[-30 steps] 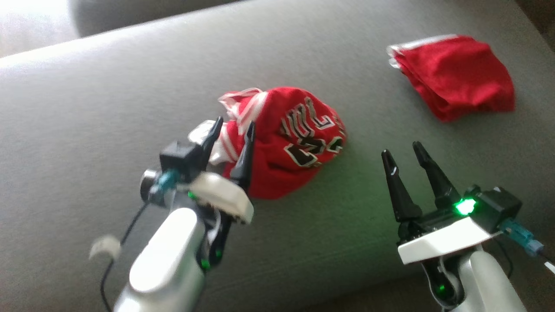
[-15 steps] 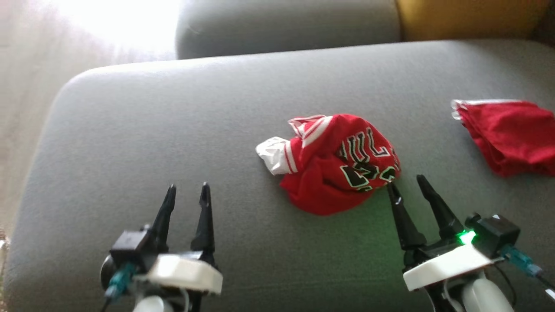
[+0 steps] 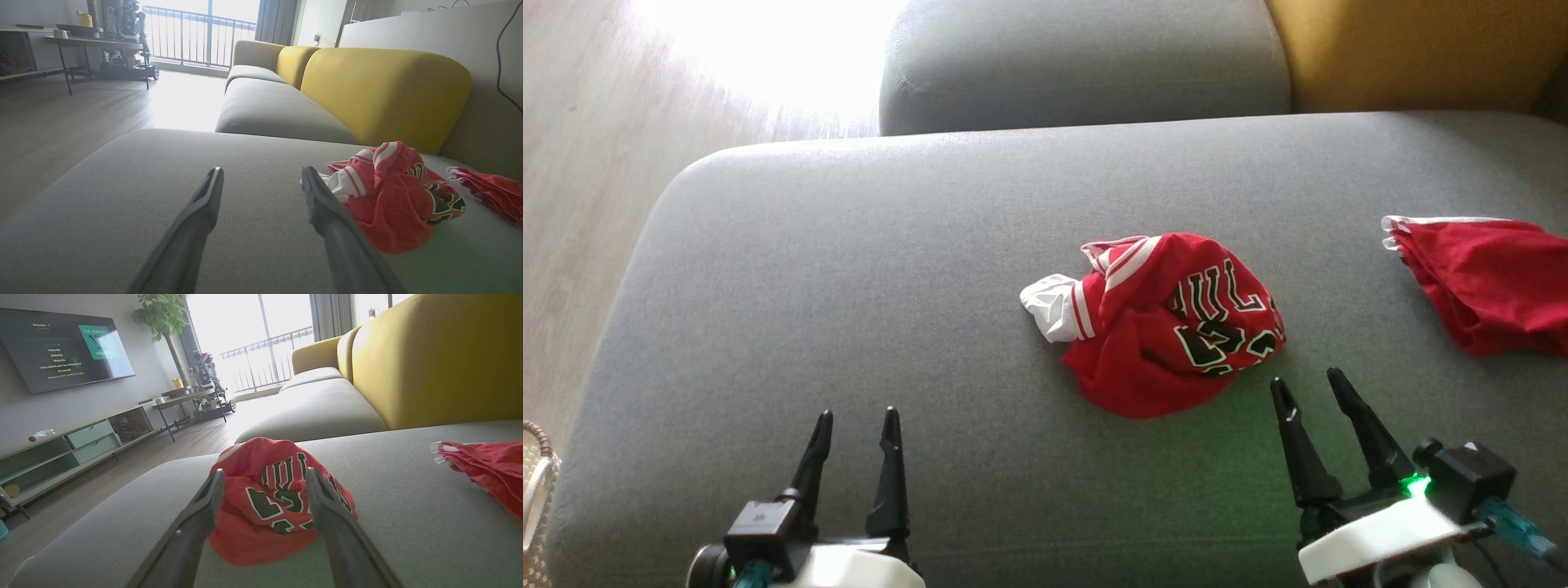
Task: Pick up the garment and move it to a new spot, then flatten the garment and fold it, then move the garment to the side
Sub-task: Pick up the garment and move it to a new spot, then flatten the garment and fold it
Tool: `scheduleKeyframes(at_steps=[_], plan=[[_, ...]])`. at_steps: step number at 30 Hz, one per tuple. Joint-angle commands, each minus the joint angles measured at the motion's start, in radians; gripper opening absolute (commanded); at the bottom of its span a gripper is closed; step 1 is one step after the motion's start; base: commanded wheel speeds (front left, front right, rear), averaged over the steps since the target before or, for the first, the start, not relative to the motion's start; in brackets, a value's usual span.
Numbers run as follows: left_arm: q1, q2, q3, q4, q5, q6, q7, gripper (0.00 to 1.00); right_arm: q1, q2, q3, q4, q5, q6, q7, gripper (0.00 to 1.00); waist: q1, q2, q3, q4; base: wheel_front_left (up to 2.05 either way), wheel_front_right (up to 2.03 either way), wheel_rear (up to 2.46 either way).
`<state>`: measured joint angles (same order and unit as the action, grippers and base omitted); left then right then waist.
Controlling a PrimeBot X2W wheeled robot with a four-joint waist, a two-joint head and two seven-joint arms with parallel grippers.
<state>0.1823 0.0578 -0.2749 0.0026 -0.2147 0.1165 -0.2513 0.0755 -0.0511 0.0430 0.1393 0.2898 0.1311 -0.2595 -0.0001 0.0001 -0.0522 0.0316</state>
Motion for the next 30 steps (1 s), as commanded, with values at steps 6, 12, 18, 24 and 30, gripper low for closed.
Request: scheduleKeyframes(at_steps=[6,12,18,24,30], plan=[[-0.034,-0.007,0.039,-0.040,0.009,0.009,-0.010,1.00,-0.029,0.001,0.026,-0.032,-0.006,0.000,-0.002,1.00,0.0001,-0.0001,-0.003,-0.009,0.00,0.00,0.00],[-0.039,-0.007,0.022,-0.030,0.006,0.008,-0.010,1.00,-0.029,0.001,0.024,-0.031,-0.003,0.000,-0.002,1.00,0.0001,-0.0001,-0.005,-0.014,0.00,0.00,0.00],[-0.080,-0.007,-0.010,0.024,-0.018,0.008,-0.010,1.00,-0.031,0.001,0.025,-0.032,0.002,0.000,-0.002,1.00,0.0001,-0.0001,-0.002,-0.025,0.00,0.00,0.00],[-0.200,-0.007,-0.101,0.077,-0.145,-0.030,-0.010,1.00,-0.047,0.001,0.039,-0.032,-0.009,0.000,-0.002,1.00,0.0001,-0.0001,0.030,-0.064,0.00,0.00,0.00],[-0.363,-0.008,-0.223,0.209,-0.231,-0.084,0.009,1.00,-0.078,0.001,0.038,-0.036,-0.032,0.000,-0.002,1.00,0.0001,-0.0001,0.081,-0.121,0.00,0.00,0.00]])
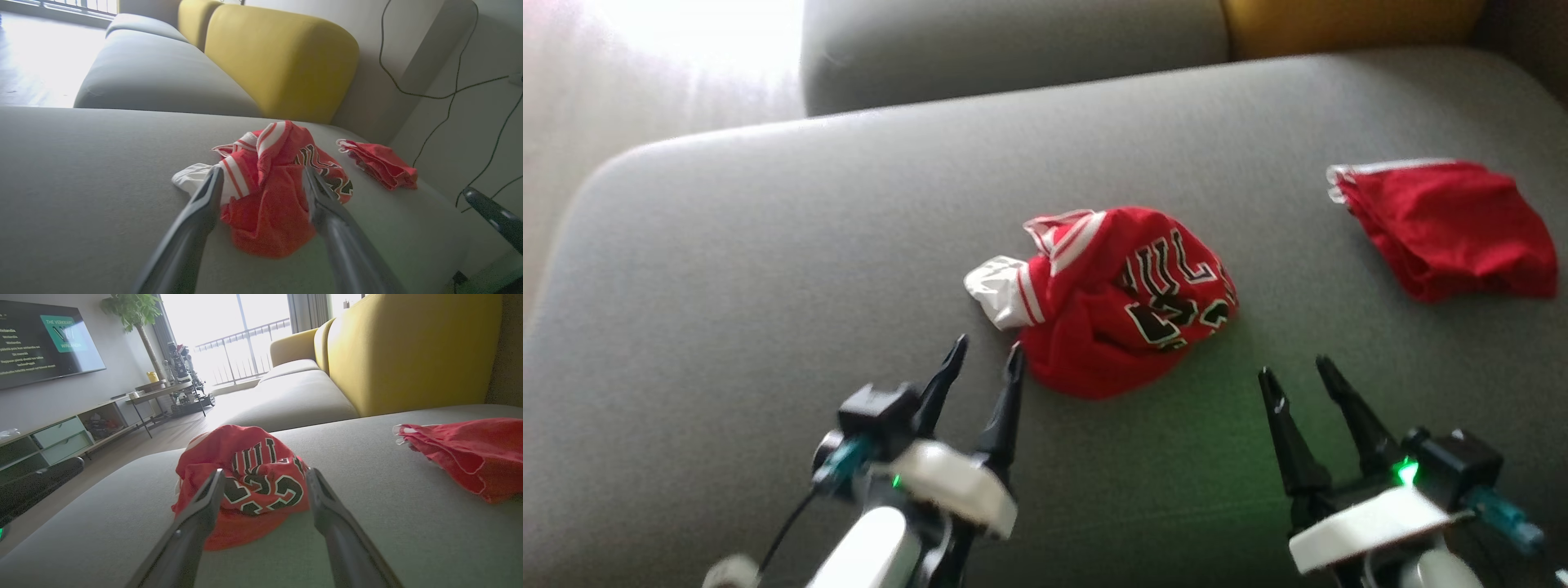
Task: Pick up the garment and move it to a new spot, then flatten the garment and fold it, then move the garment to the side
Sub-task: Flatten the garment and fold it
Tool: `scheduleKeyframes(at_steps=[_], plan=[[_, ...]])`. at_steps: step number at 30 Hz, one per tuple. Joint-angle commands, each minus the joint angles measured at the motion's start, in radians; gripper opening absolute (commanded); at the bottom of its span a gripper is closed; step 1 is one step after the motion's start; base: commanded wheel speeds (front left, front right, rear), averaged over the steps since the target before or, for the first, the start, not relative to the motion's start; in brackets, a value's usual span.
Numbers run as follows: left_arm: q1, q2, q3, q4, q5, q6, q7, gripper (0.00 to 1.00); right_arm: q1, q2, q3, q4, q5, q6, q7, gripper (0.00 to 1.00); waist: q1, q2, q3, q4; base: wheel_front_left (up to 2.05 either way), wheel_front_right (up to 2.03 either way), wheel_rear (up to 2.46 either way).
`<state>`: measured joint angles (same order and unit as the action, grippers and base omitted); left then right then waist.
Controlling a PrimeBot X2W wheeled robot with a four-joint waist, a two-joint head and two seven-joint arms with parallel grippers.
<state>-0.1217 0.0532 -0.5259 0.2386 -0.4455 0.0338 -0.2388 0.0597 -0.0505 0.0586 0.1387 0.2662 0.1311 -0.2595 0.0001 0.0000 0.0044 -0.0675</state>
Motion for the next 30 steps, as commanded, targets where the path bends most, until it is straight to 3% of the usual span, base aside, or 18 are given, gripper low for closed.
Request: scheduleKeyframes(at_steps=[1,8,17,18,19,20,21,26,30], plan=[[-0.091,-0.003,0.011,-0.003,-0.008,-0.004,0.000,1.00,-0.069,0.000,0.022,-0.037,-0.011,0.000,-0.002,1.00,-0.0001,0.0000,0.036,-0.030,0.00,0.00,0.00],[-0.293,-0.003,-0.079,0.173,-0.042,0.007,0.012,1.00,-0.105,0.000,0.034,-0.043,-0.015,0.000,-0.002,1.00,-0.0001,0.0000,0.101,-0.083,0.00,0.00,0.00],[-0.446,-0.003,-0.122,0.371,-0.103,0.031,0.009,1.00,-0.143,0.000,0.045,-0.042,-0.013,0.000,-0.002,1.00,-0.0001,0.0000,0.156,-0.150,0.00,0.00,0.00],[-0.458,-0.003,-0.123,0.389,-0.107,0.032,0.006,0.93,-0.146,0.000,0.044,-0.042,-0.012,0.000,-0.002,1.00,-0.0001,0.0000,0.159,-0.156,0.00,0.00,0.00],[-0.469,-0.003,-0.124,0.404,-0.111,0.032,0.002,0.47,-0.149,0.000,0.043,-0.042,-0.011,0.000,-0.002,1.00,-0.0001,0.0000,0.161,-0.161,0.00,0.00,0.00],[-0.479,-0.003,-0.125,0.417,-0.113,0.033,-0.002,0.27,-0.150,0.000,0.042,-0.042,-0.010,0.000,-0.002,1.00,-0.0001,0.0000,0.161,-0.166,0.00,0.00,0.00],[-0.488,-0.003,-0.128,0.430,-0.115,0.034,-0.005,0.00,-0.150,0.000,0.041,-0.041,-0.010,0.000,-0.002,1.00,-0.0001,0.0000,0.160,-0.169,0.00,0.00,0.00],[-0.516,-0.003,-0.151,0.442,-0.154,0.014,-0.010,0.00,-0.147,0.000,0.043,-0.037,0.003,0.000,-0.002,1.00,-0.0001,0.0000,0.133,-0.190,0.00,0.00,0.00],[-0.549,-0.003,-0.159,0.351,-0.310,-0.044,0.048,0.00,-0.143,0.000,0.058,-0.032,0.021,0.000,-0.002,1.00,-0.0001,0.0000,0.103,-0.209,0.00,0.00,0.00]])
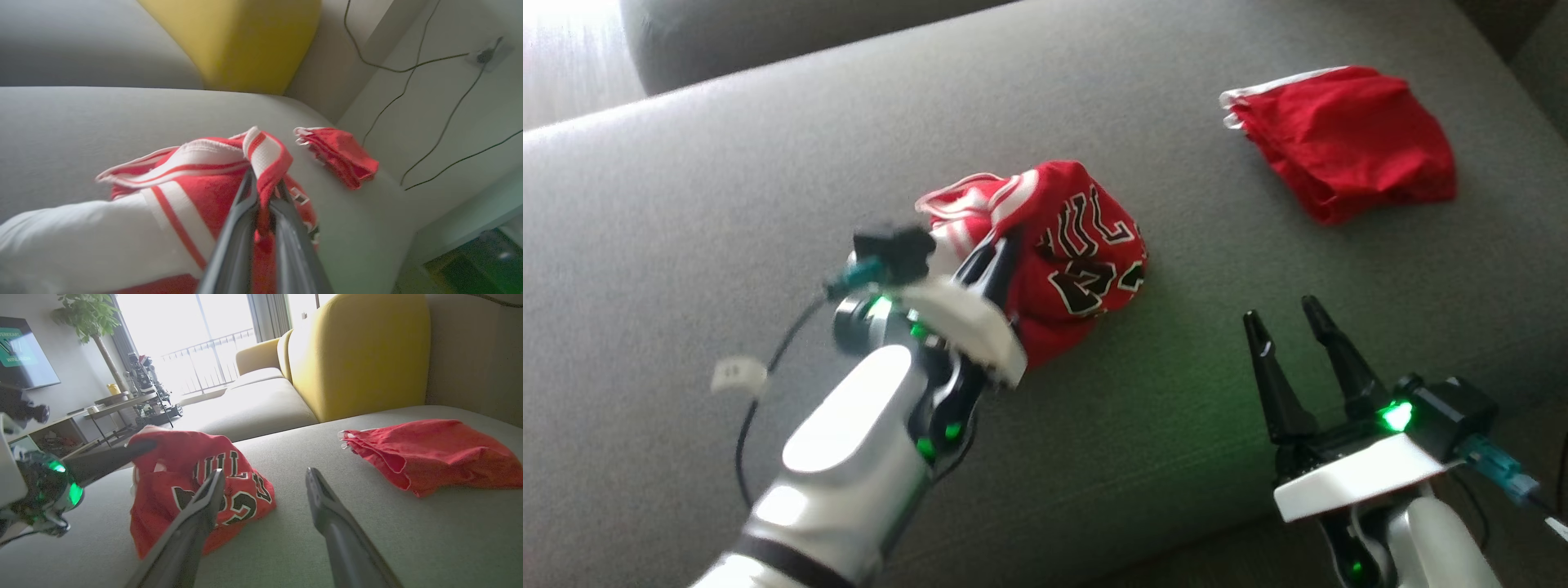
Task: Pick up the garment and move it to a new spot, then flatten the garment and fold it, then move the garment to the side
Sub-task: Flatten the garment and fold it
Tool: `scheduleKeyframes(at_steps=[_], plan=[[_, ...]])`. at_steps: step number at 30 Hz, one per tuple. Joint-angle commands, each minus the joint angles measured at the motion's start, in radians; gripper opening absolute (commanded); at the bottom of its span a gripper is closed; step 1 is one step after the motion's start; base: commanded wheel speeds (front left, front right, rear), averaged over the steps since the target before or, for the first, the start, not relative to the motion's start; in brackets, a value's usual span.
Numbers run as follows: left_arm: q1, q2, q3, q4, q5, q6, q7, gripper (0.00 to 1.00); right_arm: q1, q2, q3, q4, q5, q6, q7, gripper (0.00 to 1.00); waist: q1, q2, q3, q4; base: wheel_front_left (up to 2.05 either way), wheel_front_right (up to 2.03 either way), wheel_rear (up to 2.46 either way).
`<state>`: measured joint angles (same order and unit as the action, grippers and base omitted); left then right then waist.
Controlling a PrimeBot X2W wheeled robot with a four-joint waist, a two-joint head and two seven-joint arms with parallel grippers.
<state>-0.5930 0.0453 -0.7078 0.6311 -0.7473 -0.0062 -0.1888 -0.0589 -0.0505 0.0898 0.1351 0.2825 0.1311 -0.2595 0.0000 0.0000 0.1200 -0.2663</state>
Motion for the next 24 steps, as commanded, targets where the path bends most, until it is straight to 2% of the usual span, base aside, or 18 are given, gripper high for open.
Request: scheduleKeyframes(at_steps=[1,3,5,10,14,17,21,24], plan=[[-0.097,0.005,0.026,-0.068,-0.048,-0.012,0.021,0.00,-0.023,0.000,0.032,-0.027,0.010,0.000,-0.002,1.00,0.0000,0.0000,-0.021,-0.015,0.00,0.00,0.00],[-0.145,0.005,0.041,-0.123,-0.141,-0.020,0.072,0.00,-0.018,0.000,0.035,-0.025,0.021,0.000,-0.002,1.00,0.0000,0.0000,-0.039,-0.025,0.00,0.00,0.00],[-0.205,0.005,0.061,-0.166,-0.232,-0.009,0.128,0.00,-0.012,0.000,0.037,-0.022,0.030,0.000,-0.002,1.00,0.0000,0.0000,-0.057,-0.035,0.00,0.00,0.00],[-0.370,0.005,0.125,-0.231,-0.431,0.082,0.201,0.00,0.003,0.000,0.046,-0.015,0.045,0.000,-0.002,1.00,0.0000,0.0000,-0.104,-0.059,0.00,0.00,0.00],[-0.500,0.005,0.178,-0.229,-0.593,0.177,0.172,0.00,0.009,0.000,0.051,-0.016,0.052,0.000,-0.002,1.00,0.0000,0.0000,-0.124,-0.067,0.00,0.00,0.00],[-0.585,0.005,0.207,-0.210,-0.704,0.230,0.127,0.00,0.014,0.000,0.048,-0.017,0.053,0.000,-0.002,1.00,0.0000,0.0000,-0.134,-0.064,0.00,0.00,0.00],[-0.657,0.005,0.221,-0.169,-0.778,0.273,0.052,0.00,0.020,0.000,0.033,-0.022,0.054,0.000,-0.002,1.00,0.0000,0.0000,-0.139,-0.047,0.00,0.00,0.00],[-0.637,0.005,0.238,-0.109,-0.806,0.300,0.017,0.00,0.025,0.000,0.025,-0.026,0.057,0.000,-0.002,1.00,0.0000,0.0000,-0.138,-0.026,0.00,0.00,0.00]])
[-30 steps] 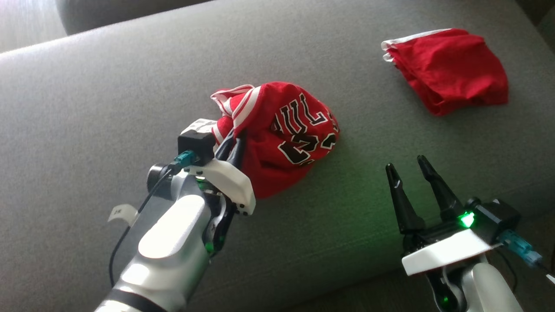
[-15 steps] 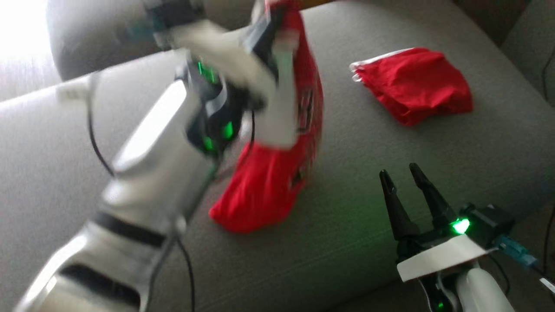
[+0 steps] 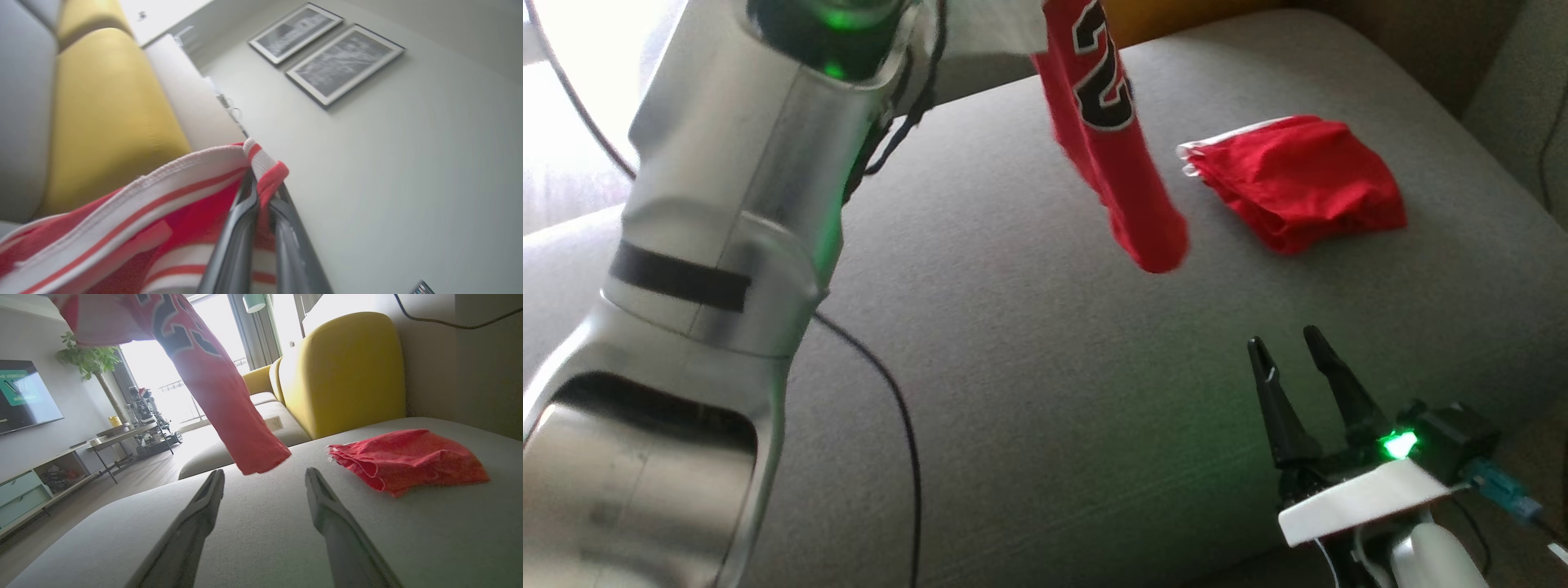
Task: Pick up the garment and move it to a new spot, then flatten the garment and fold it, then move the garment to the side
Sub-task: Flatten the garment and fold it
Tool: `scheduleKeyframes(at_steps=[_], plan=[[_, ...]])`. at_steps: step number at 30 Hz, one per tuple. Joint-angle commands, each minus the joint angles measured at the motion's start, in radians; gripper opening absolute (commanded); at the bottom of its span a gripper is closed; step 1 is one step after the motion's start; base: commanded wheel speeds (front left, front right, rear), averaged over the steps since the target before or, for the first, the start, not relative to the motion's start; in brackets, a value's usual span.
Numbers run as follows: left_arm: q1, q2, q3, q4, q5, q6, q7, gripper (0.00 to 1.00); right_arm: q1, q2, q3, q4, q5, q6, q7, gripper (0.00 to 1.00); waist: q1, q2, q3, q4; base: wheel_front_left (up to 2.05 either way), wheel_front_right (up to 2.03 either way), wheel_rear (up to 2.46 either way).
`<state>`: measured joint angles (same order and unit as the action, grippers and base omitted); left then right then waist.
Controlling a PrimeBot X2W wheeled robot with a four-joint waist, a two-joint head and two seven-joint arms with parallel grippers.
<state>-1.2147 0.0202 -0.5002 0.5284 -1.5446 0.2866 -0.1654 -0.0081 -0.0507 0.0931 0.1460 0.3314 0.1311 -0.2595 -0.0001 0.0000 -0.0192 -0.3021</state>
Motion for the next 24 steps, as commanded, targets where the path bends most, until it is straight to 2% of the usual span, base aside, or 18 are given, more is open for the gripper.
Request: scheduleKeyframes(at_steps=[1,5,9,10,11,12,13,16,19,22,24], plan=[[0.003,0.031,0.037,0.016,-0.017,0.013,-0.009,0.00,-0.026,0.000,0.023,-0.039,0.009,0.000,-0.002,1.00,0.0001,0.0000,0.004,0.017,0.00,0.00,0.00],[0.126,0.083,0.031,0.097,-0.017,0.014,-0.003,0.00,-0.029,0.000,0.027,-0.045,0.012,0.000,-0.002,1.00,0.0001,0.0000,0.017,0.038,0.00,0.00,0.00],[0.316,0.193,0.002,0.165,0.012,-0.001,0.000,0.00,-0.034,0.000,0.028,-0.054,0.015,0.000,-0.002,1.00,0.0001,0.0000,0.042,0.044,0.00,0.00,0.00],[0.316,0.193,0.002,0.165,0.012,-0.001,0.000,0.00,-0.034,0.000,0.028,-0.054,0.015,0.000,-0.002,1.00,0.0001,0.0000,0.042,0.044,0.00,0.00,0.00],[0.415,0.255,0.001,0.172,0.019,-0.019,-0.004,0.00,-0.038,0.000,0.024,-0.058,0.016,0.000,-0.002,1.00,0.0001,0.0000,0.064,0.046,0.00,0.00,0.00],[0.415,0.255,0.001,0.172,0.019,-0.019,-0.004,0.00,-0.038,0.000,0.024,-0.058,0.016,0.000,-0.002,1.00,0.0001,0.0000,0.064,0.046,0.00,0.00,0.00],[0.468,0.279,0.008,0.166,0.009,-0.031,-0.001,0.00,-0.039,0.000,0.021,-0.059,0.016,0.000,-0.002,1.00,0.0001,0.0000,0.074,0.049,0.00,0.00,0.00],[0.622,0.355,-0.003,0.089,0.006,-0.073,0.023,0.00,-0.036,0.001,-0.001,-0.063,0.012,0.000,-0.002,1.00,0.0001,0.0000,0.104,0.069,0.00,0.00,0.00],[0.764,0.438,-0.059,-0.044,0.036,-0.105,0.068,0.00,-0.033,0.001,-0.023,-0.065,0.006,0.000,-0.002,1.00,0.0001,0.0000,0.124,0.107,0.00,0.00,0.00],[0.881,0.518,-0.104,-0.182,0.080,-0.091,0.073,0.00,-0.035,0.001,-0.030,-0.064,-0.007,0.000,-0.002,1.00,0.0001,0.0000,0.136,0.145,0.00,0.00,0.00],[0.946,0.557,-0.121,-0.264,0.100,-0.065,0.066,0.00,-0.040,0.001,-0.030,-0.063,-0.016,0.000,-0.002,1.00,0.0001,0.0000,0.142,0.167,0.00,0.00,0.00]])
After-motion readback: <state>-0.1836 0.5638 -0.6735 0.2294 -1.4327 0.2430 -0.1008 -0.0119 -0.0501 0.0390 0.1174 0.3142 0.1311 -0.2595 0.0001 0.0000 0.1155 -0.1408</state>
